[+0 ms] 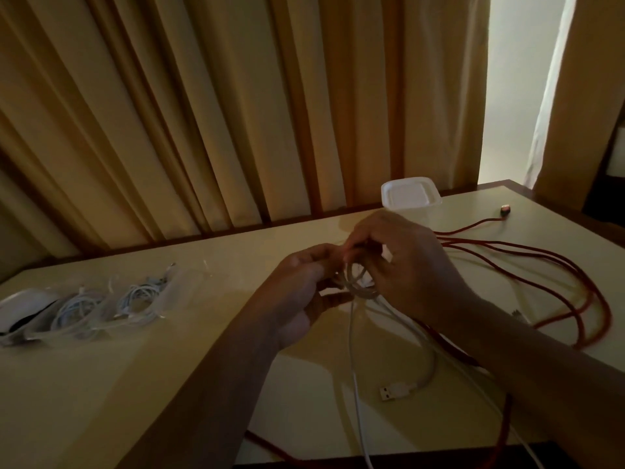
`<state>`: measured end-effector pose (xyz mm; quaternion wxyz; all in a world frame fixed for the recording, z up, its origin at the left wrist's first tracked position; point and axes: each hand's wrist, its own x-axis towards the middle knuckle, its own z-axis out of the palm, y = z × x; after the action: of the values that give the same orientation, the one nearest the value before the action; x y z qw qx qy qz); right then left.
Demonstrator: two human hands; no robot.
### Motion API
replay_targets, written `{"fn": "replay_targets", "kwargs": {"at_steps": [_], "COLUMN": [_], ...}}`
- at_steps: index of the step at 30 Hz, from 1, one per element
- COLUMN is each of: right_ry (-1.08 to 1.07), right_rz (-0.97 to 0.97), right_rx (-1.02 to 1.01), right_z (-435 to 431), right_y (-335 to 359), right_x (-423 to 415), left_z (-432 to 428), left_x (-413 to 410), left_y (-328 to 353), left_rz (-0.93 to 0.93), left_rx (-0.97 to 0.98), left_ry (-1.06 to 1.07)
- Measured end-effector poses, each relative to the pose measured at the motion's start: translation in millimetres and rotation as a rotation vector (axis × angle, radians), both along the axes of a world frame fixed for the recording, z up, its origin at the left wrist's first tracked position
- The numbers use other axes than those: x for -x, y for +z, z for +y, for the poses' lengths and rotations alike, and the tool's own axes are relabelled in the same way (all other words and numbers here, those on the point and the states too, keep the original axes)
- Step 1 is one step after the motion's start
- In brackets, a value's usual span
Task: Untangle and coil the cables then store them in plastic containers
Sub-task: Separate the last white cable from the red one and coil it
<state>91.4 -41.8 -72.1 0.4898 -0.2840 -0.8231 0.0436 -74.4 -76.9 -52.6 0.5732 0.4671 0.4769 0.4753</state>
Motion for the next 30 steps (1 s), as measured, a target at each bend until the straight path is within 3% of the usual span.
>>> {"fn": "replay_targets", "kwargs": {"at_steps": [4,10,14,16,20,23,30], "right_ry": [0.026,0.253,0.312,0.222,-0.076,-0.051,0.05], "right_rz": [0.25,0.625,0.785,0.703,0.264,0.262,0.257], "right_rx": [0.334,0.663,0.79,0.764,0.524,0.527,0.74], "right_z": [-11.4,-10.0,-5.2,-2.0,0.1,0.4,1.9], "right_y": [2.8,7.0,5.6,5.8,9.9,9.9,6.4], "right_x": [5.2,5.7,5.3,1.1,-4.8,-8.3,-5.7], "left_z": [-0.9,2.0,4.6,6.7,9.8,12.8,12.5], "left_x": [-3.4,-13.2,-12.7,-10.2,-1.1,1.7,5.8], "left_y": [-2.7,-13.2,-18.7,-19.9,-21.8,-20.8,-18.6], "left_rz": [0.091,0.324,0.37,0.378,0.366,0.361,0.318], "left_rx": [-0.111,-0.288,-0.348,-0.363,-0.367,-0.359,-0.358], "left_ry": [-0.004,0.134,0.17,0.178,0.203,0.241,0.238]}}
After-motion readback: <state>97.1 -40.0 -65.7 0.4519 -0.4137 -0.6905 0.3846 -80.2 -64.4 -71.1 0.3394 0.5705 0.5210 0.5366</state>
